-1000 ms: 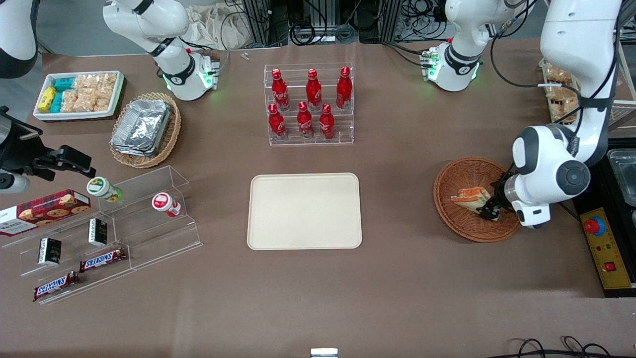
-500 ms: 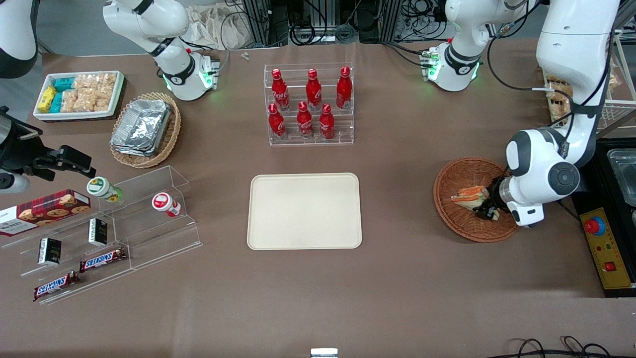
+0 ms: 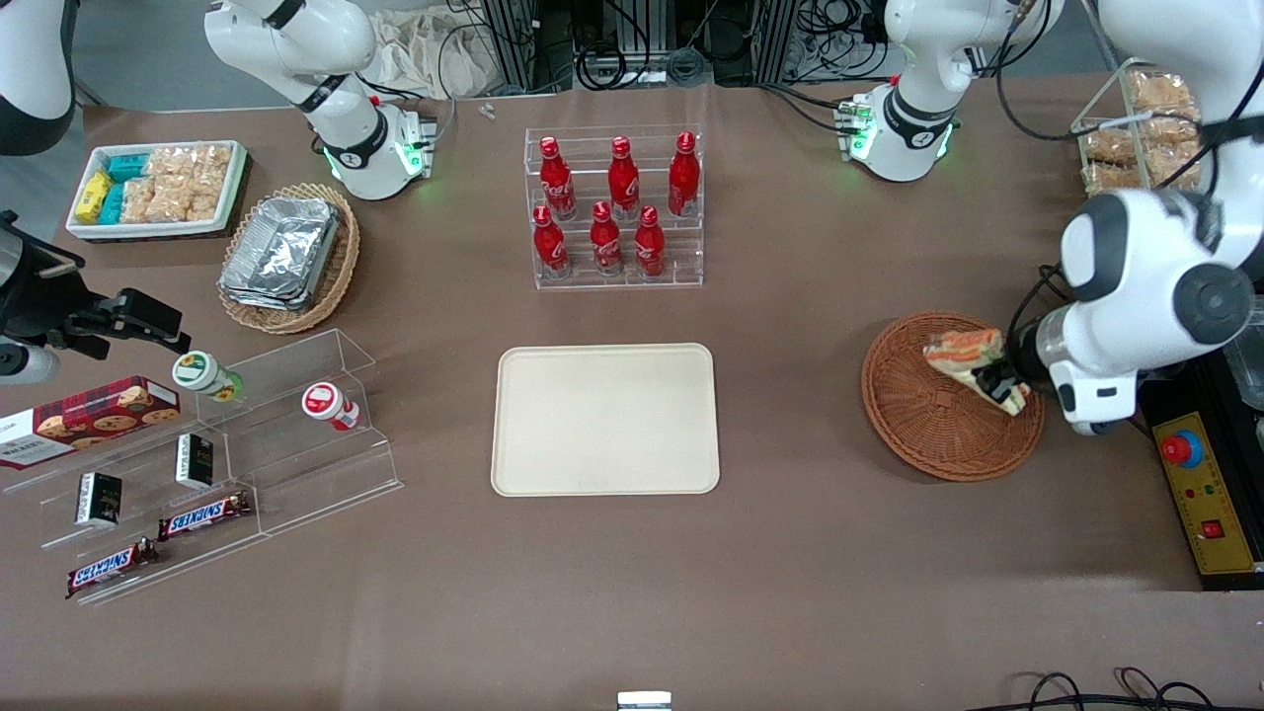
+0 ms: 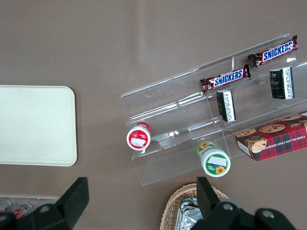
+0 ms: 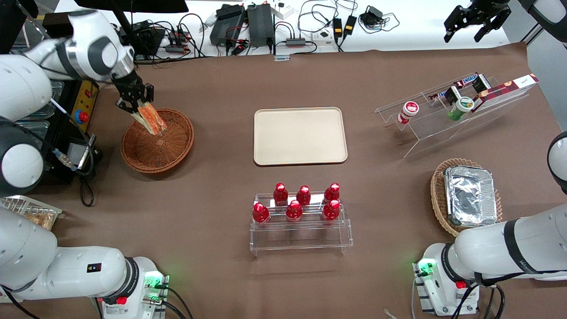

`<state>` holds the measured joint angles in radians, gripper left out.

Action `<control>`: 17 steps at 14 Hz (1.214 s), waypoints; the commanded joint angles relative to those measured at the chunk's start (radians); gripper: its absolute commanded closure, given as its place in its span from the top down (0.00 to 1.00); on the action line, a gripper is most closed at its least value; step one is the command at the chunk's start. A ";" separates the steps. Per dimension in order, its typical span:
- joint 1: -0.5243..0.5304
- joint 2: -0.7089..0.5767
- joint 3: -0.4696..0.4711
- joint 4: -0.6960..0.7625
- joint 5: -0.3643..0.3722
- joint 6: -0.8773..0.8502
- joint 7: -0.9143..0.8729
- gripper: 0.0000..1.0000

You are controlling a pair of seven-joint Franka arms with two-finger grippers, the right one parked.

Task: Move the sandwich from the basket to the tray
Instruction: 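Lift the sandwich and carry it over the cream tray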

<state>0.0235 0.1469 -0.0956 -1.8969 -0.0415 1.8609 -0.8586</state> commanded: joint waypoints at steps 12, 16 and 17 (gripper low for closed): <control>-0.255 0.347 -0.366 0.360 0.202 0.029 0.202 0.00; -0.333 0.563 -0.366 0.462 0.317 0.112 0.196 0.00; -0.349 0.594 -0.365 0.464 0.325 0.150 0.191 0.00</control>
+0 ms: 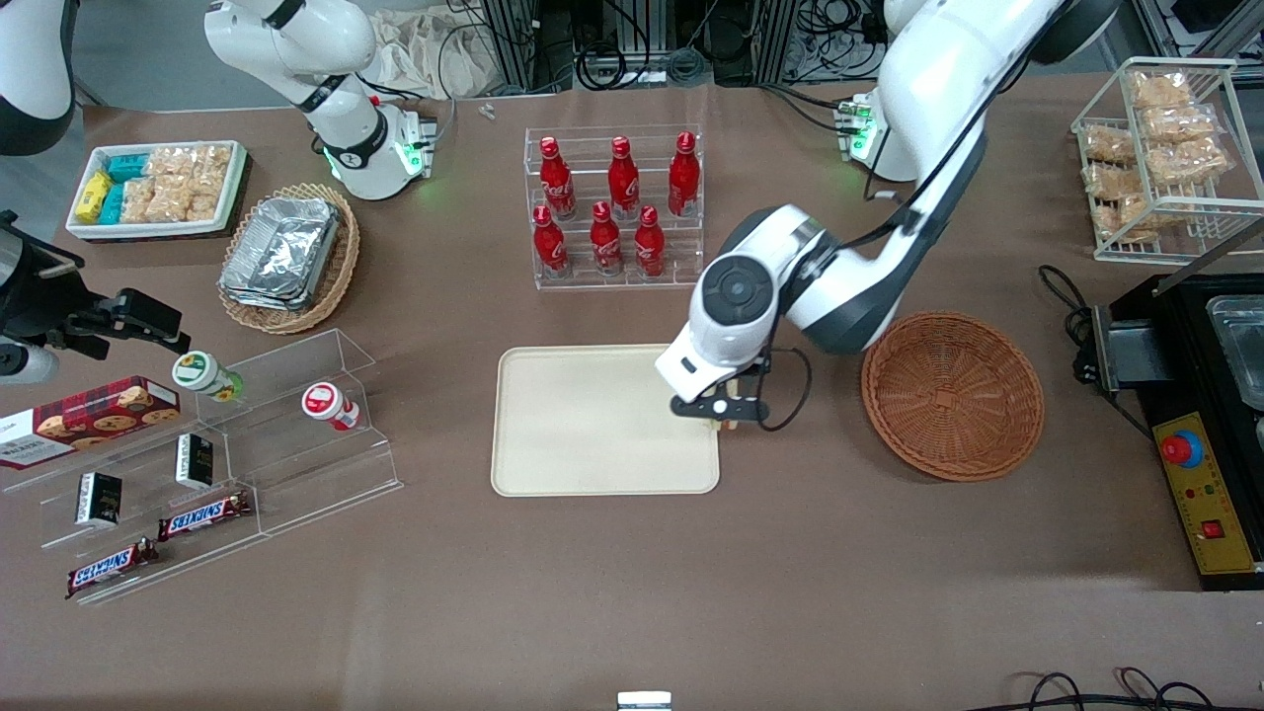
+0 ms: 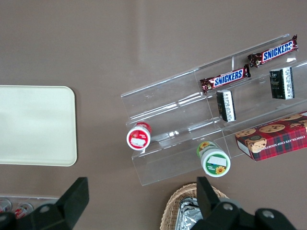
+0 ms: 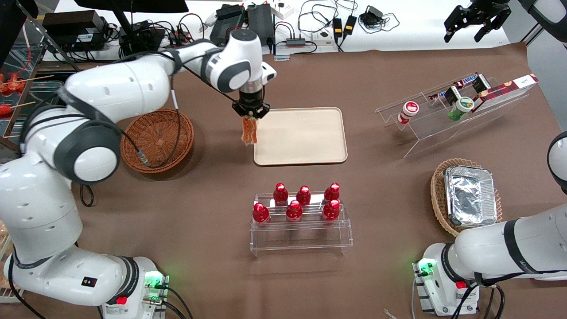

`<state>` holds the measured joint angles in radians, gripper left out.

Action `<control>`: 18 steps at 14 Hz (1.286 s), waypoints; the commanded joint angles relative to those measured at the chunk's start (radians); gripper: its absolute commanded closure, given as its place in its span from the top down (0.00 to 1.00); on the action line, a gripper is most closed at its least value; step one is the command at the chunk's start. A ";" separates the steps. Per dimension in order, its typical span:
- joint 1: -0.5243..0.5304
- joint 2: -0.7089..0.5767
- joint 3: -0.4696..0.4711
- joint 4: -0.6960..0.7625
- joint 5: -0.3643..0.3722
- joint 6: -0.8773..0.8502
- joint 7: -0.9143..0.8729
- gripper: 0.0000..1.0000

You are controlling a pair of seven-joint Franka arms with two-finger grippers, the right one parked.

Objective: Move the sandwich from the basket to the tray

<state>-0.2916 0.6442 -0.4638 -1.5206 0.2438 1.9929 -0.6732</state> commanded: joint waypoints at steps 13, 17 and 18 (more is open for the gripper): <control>-0.028 0.123 0.010 0.094 0.088 0.018 -0.045 1.00; 0.063 -0.039 0.001 0.148 0.060 -0.175 -0.026 1.00; 0.081 -0.088 0.001 0.145 0.037 -0.198 -0.002 1.00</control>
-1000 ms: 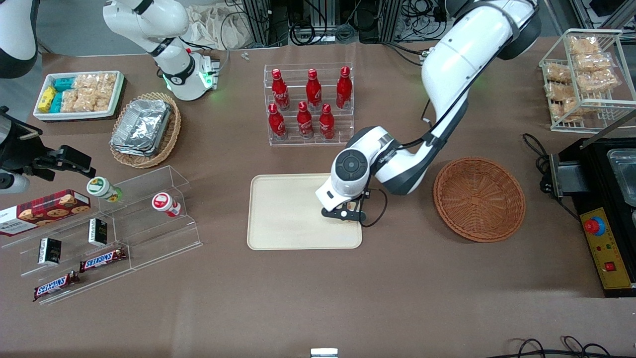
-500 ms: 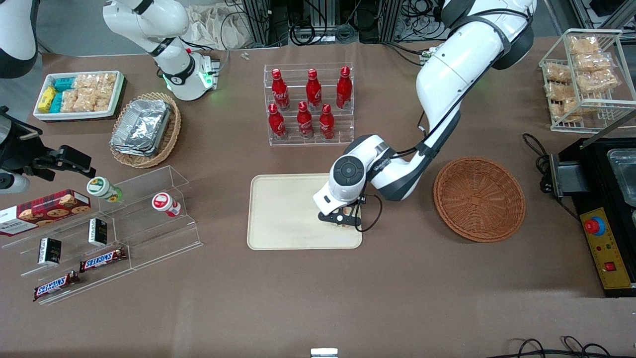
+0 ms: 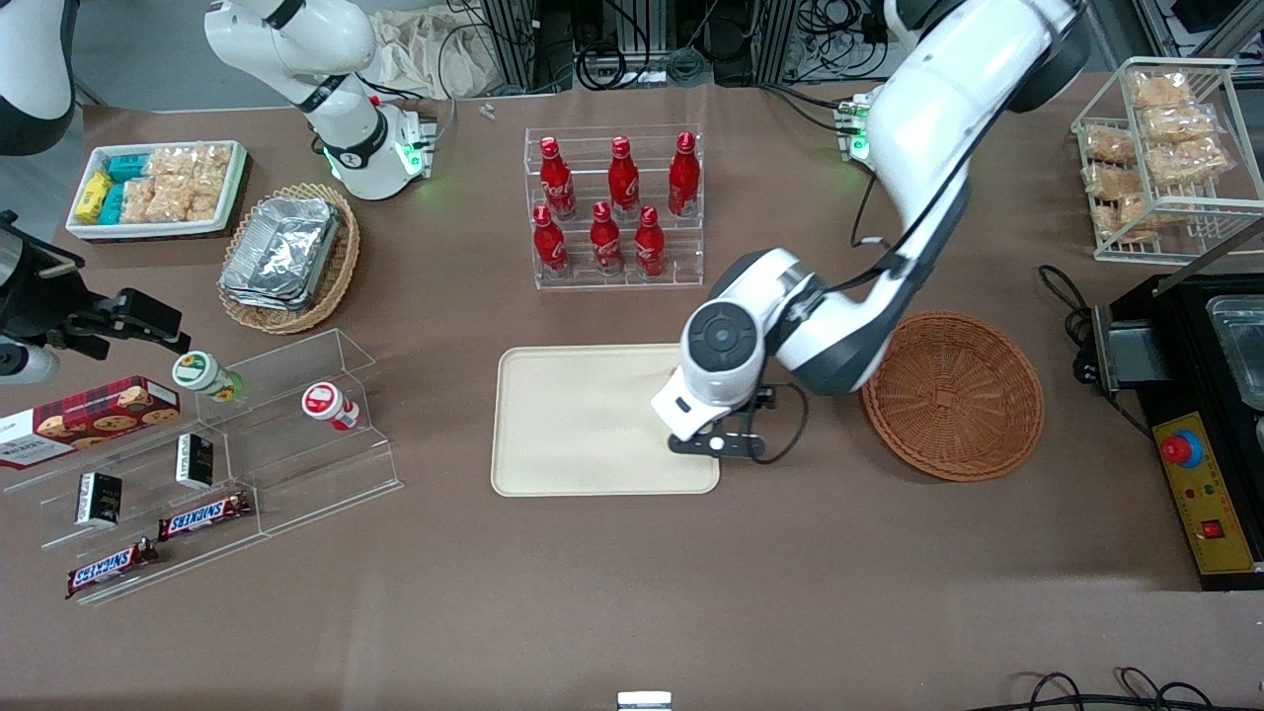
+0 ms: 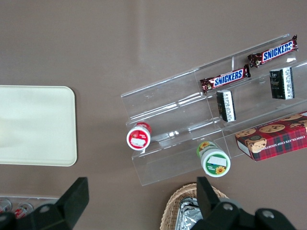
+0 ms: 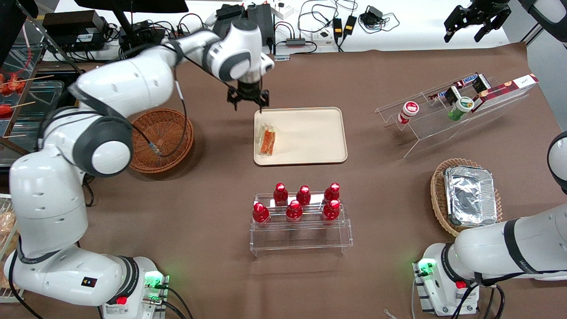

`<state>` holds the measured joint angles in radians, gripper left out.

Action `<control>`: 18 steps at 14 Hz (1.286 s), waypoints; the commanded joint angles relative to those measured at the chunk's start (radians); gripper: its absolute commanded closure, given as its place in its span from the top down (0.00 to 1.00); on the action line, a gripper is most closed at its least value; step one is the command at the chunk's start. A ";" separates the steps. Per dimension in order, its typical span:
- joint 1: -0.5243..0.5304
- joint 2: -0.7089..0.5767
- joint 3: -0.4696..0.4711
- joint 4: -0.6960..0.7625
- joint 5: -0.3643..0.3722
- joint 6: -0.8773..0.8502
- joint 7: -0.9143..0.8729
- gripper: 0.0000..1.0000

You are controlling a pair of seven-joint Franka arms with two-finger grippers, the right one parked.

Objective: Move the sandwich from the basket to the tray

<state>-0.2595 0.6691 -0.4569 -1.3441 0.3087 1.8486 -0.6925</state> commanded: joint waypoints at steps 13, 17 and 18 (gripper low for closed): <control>0.357 -0.567 0.203 -0.151 -0.321 -0.378 0.653 1.00; 0.200 -0.718 0.421 -0.297 -0.323 -0.310 0.654 1.00; 0.168 -0.749 0.460 -0.337 -0.321 -0.295 0.651 1.00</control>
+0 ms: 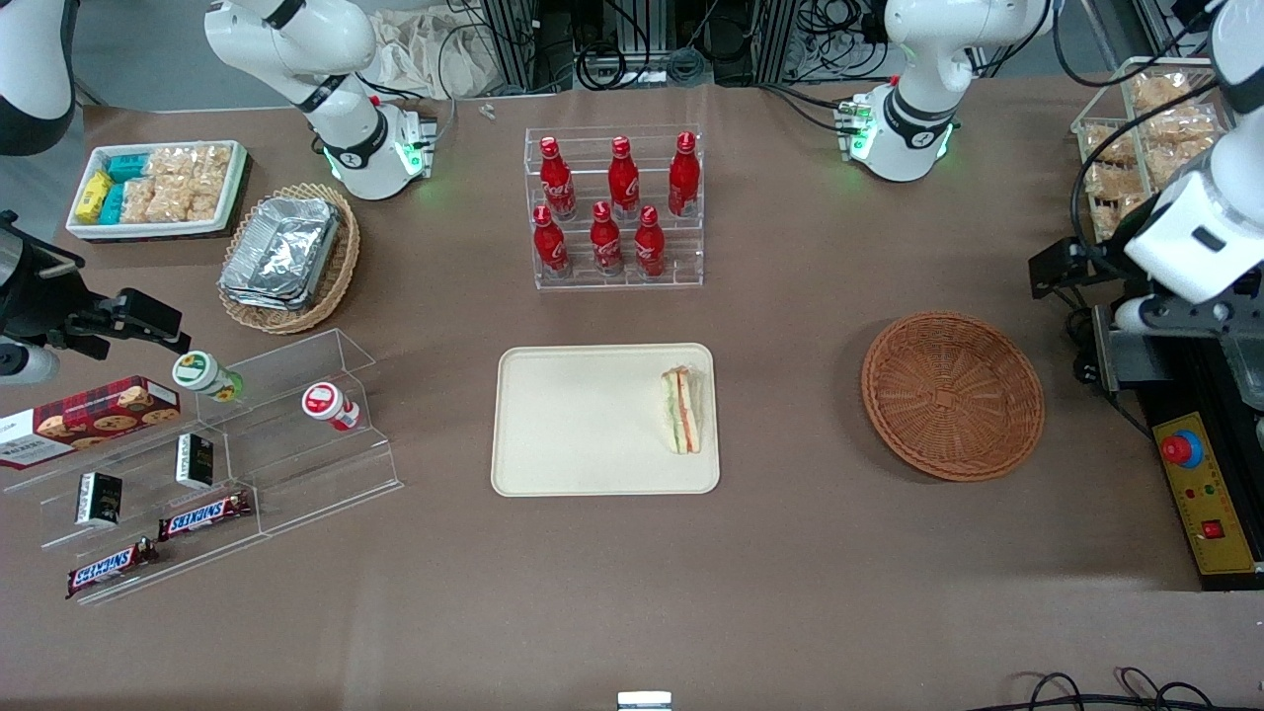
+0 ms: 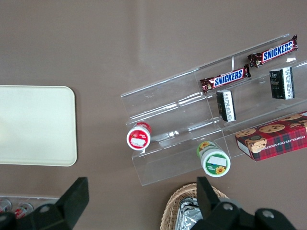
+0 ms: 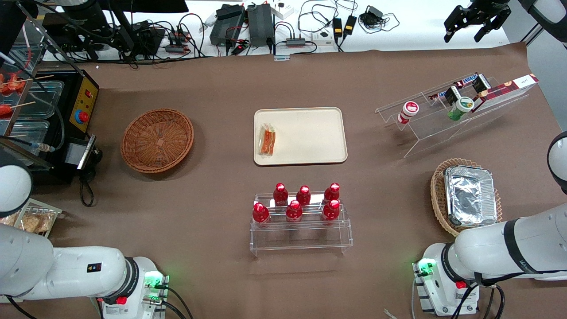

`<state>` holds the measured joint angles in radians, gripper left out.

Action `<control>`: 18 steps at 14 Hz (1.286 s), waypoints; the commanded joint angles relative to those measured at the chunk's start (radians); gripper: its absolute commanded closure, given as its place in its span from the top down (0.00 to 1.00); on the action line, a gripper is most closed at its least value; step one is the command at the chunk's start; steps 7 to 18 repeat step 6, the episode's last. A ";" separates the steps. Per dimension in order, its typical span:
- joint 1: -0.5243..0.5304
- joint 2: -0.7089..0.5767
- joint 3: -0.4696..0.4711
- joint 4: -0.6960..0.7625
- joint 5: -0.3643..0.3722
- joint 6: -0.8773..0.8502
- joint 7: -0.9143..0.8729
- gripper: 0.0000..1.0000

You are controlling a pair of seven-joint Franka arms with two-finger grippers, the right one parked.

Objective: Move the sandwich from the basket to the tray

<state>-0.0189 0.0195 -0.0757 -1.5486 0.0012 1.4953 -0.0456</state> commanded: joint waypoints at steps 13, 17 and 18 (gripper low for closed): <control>-0.110 -0.090 0.083 -0.087 -0.013 0.049 -0.043 1.00; -0.110 -0.090 0.083 -0.087 -0.013 0.049 -0.043 1.00; -0.110 -0.090 0.083 -0.087 -0.013 0.049 -0.043 1.00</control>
